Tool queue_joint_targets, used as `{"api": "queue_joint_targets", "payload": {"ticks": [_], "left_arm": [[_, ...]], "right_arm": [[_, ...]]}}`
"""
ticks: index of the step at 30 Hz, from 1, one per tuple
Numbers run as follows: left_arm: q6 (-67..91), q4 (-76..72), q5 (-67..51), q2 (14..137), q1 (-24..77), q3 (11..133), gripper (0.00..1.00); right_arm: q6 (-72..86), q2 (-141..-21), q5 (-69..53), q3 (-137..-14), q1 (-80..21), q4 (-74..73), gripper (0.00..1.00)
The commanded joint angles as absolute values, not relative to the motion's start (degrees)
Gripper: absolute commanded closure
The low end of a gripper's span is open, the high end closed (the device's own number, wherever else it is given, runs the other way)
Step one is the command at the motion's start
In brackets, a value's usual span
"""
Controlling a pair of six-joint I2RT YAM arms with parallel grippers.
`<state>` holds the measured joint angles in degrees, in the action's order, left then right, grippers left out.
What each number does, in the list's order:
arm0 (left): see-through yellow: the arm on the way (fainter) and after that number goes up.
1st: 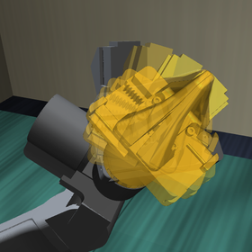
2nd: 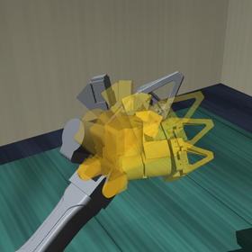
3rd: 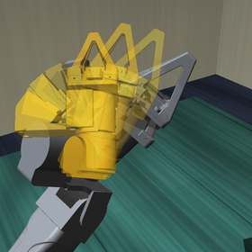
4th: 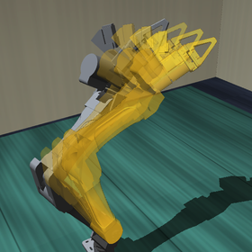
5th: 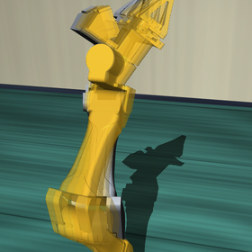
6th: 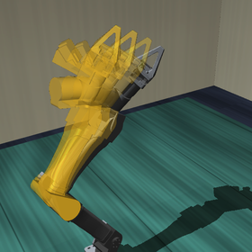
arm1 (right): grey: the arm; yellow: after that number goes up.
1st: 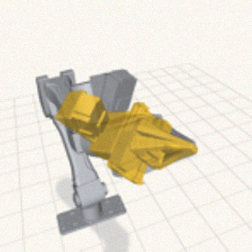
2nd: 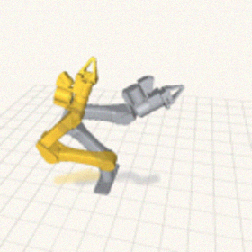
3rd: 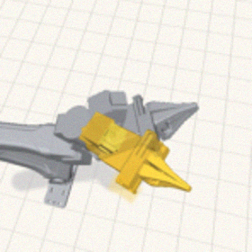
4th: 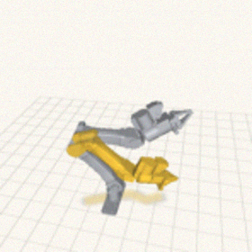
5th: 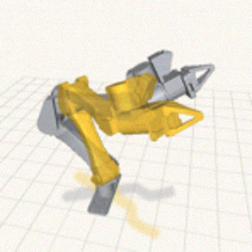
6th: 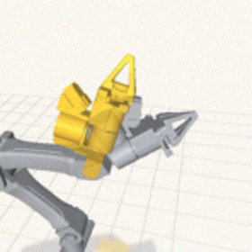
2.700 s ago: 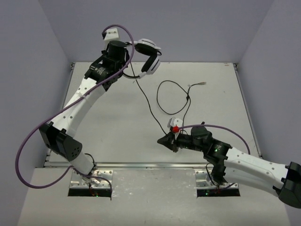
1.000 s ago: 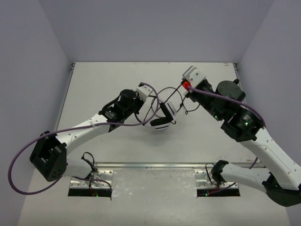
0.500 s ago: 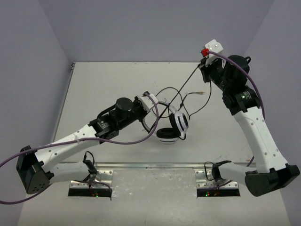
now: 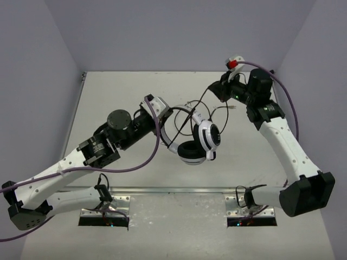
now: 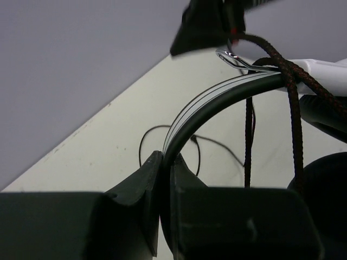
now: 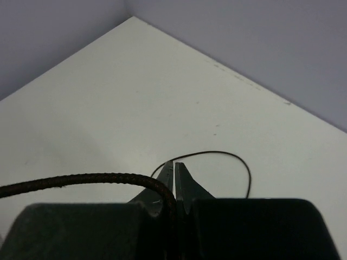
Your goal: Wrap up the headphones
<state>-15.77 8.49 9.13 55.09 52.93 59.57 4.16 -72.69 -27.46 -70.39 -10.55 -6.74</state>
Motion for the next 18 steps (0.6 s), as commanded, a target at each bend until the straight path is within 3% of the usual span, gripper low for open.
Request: {"api": "queue_joint_targets", "payload": {"ticks": [1,9,18], "left_arm": [[-6.16,1.05,7.30,53.26,53.53,69.42,1.00],[8.34,-2.28,7.72,56.59,53.53,84.63,1.00],[10.64,2.45,34.86,66.43,53.53,98.51,1.00]], "right_arm": [[7.66,-73.12,-32.97,-66.29,-19.20,-0.35,0.99],[18.44,-75.40,-33.05,-54.33,-29.86,20.11,0.99],[27.33,-79.19,-36.30,-43.79,-37.78,39.63,0.98]]}}
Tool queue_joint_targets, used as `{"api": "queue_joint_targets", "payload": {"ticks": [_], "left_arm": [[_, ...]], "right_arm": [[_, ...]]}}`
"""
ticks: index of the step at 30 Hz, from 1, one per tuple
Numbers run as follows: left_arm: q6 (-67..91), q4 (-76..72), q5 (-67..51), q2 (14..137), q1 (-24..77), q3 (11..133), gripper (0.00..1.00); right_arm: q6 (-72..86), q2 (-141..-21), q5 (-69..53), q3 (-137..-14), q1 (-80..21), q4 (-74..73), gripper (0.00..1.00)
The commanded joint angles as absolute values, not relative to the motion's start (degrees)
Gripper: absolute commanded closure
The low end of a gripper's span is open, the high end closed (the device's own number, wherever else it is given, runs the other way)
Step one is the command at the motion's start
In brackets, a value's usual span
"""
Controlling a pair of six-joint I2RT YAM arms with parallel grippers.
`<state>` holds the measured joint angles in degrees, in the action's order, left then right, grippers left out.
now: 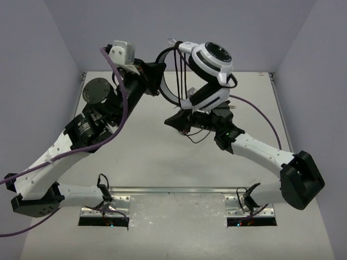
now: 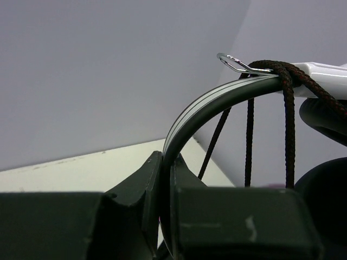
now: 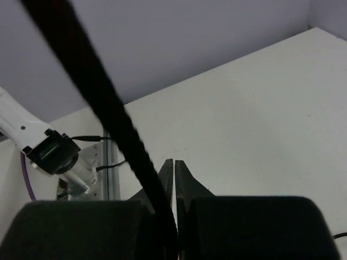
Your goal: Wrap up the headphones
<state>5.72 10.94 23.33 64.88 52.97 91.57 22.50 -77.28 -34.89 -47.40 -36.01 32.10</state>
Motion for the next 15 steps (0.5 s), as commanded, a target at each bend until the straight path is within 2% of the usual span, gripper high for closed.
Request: {"api": "queue_joint_targets", "payload": {"ticks": [1,4,6,9,15], "left_arm": [[10.46,2.98,40.90,67.40,53.53,101.66,1.00],[4.15,3.34,51.63,73.55,53.44,108.68,1.00],[-1.65,5.79,53.17,79.24,52.04,113.96,1.00],[3.85,14.05,49.67,83.48,45.89,116.02,1.00],[9.31,17.83,41.68,86.13,35.71,110.65,1.00]], "right_arm": [[26.99,-79.28,-35.69,-42.90,-38.58,39.99,0.98],[24.45,-77.44,-31.67,-36.93,-41.83,40.86,0.99],[23.73,-74.38,-29.11,-31.33,-43.50,42.70,0.99],[22.16,-69.46,-25.94,-26.21,-45.52,42.02,0.99],[15.74,-60.14,-19.96,-25.31,-49.65,29.66,0.99]]}}
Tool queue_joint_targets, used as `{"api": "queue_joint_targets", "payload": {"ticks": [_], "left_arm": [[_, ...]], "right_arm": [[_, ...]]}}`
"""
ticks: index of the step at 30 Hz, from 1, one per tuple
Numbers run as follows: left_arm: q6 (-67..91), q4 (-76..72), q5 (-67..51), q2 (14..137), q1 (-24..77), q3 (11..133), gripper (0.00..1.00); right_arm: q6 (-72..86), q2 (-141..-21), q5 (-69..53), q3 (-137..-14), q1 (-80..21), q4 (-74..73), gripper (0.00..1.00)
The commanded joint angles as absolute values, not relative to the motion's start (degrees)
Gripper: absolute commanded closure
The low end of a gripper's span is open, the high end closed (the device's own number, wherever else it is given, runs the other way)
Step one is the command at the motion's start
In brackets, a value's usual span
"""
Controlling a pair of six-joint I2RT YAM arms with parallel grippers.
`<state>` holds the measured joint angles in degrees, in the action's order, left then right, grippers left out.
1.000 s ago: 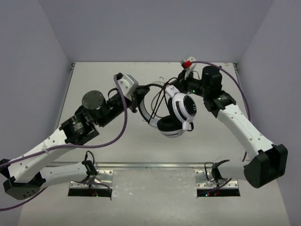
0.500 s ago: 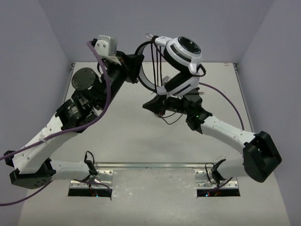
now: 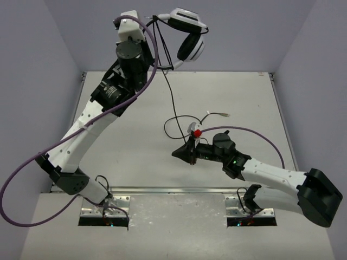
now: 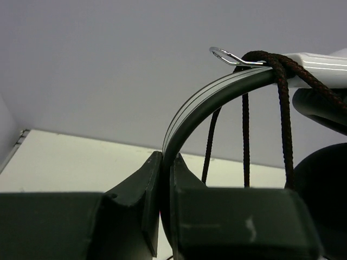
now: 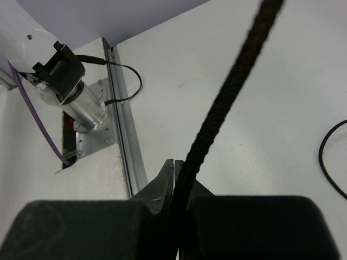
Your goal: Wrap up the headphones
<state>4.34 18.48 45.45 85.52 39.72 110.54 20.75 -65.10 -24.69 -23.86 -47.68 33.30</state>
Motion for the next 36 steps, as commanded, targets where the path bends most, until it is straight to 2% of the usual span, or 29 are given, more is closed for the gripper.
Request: {"api": "queue_joint_targets", "payload": {"ticks": [1,8,12,18,23,28,32,36], "left_arm": [[12.19,20.28,40.01,86.57,33.68,110.92,1.00],[14.50,26.54,31.57,93.77,21.28,115.40,1.00],[14.51,23.83,30.67,93.87,18.11,109.26,1.00],[11.87,18.47,32.00,92.99,18.11,98.28,1.00],[6.78,14.43,25.42,92.64,18.37,84.66,1.00],[3.35,2.74,15.07,88.95,18.80,67.63,1.00],[-4.88,-3.24,12.48,88.24,25.28,62.50,1.00],[-8.79,-8.34,11.08,84.13,30.76,57.67,1.00]], "right_arm": [[14.86,-59.25,-17.69,-25.57,-50.27,27.88,0.99],[8.36,-49.93,-10.74,-24.34,-57.64,18.47,0.99],[6.42,-48.16,-7.39,-26.97,-60.99,11.80,0.99],[1.06,-49.48,-1.60,-36.46,-65.74,3.27,0.99],[-7.55,-49.83,5.62,-45.07,-65.83,-5.42,0.99],[-15.89,-53.08,13.26,-57.02,-65.31,-11.23,0.99],[-19.86,-56.86,14.94,-65.02,-64.43,-14.84,0.99],[-22.23,-59.59,14.86,-71.35,-59.09,-17.84,0.99]]}}
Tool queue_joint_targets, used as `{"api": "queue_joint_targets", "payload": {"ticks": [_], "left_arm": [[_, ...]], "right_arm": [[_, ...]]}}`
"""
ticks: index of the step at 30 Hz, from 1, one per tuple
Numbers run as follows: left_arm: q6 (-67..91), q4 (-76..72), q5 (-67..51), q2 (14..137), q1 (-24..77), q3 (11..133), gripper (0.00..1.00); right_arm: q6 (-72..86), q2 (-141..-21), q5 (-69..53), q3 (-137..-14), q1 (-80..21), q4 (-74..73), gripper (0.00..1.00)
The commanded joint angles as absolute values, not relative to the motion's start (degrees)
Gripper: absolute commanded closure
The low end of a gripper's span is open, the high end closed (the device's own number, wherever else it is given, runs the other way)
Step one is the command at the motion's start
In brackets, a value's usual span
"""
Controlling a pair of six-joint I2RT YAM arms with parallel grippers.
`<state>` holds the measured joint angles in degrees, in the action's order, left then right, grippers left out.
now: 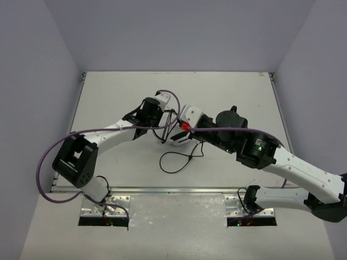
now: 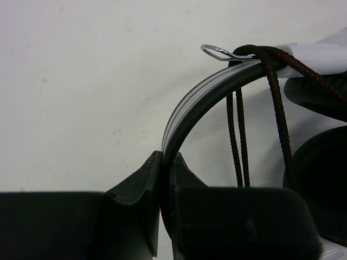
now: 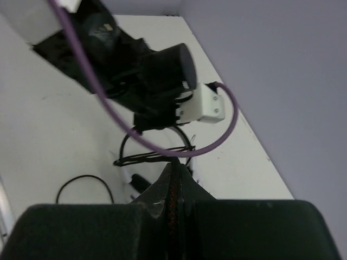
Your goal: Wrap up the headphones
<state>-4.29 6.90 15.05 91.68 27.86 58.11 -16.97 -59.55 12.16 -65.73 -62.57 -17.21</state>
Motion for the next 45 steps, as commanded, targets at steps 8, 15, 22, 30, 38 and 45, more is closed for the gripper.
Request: {"api": "queue_joint_targets", "payload": {"ticks": [8,15,22,30,38,45], "left_arm": [[-15.63,-9.41,5.97,74.19,39.10,53.00,1.00],[-18.10,-6.51,6.34,69.97,43.77,52.82,1.00],[-18.72,-4.75,6.58,63.82,48.87,54.14,1.00],[-18.37,-2.90,3.53,57.66,50.36,55.80,1.00],[-8.01,-6.33,0.26,53.00,50.89,62.55,1.00],[6.13,-8.70,0.52,54.49,50.89,73.20,1.00]], "right_arm": [[-23.29,-61.34,9.06,-76.36,-40.97,-18.81,0.99],[-18.55,-60.90,2.65,-79.97,-30.34,-14.95,0.99],[-16.01,-67.41,-0.34,-83.76,-22.08,-15.48,0.99],[-6.07,-70.04,-12.47,-81.74,-12.30,-13.71,0.99],[8.05,-73.04,-26.97,-68.67,-12.74,-4.95,0.99],[13.70,-74.27,-30.83,-56.26,-22.31,10.79,0.99]]}}
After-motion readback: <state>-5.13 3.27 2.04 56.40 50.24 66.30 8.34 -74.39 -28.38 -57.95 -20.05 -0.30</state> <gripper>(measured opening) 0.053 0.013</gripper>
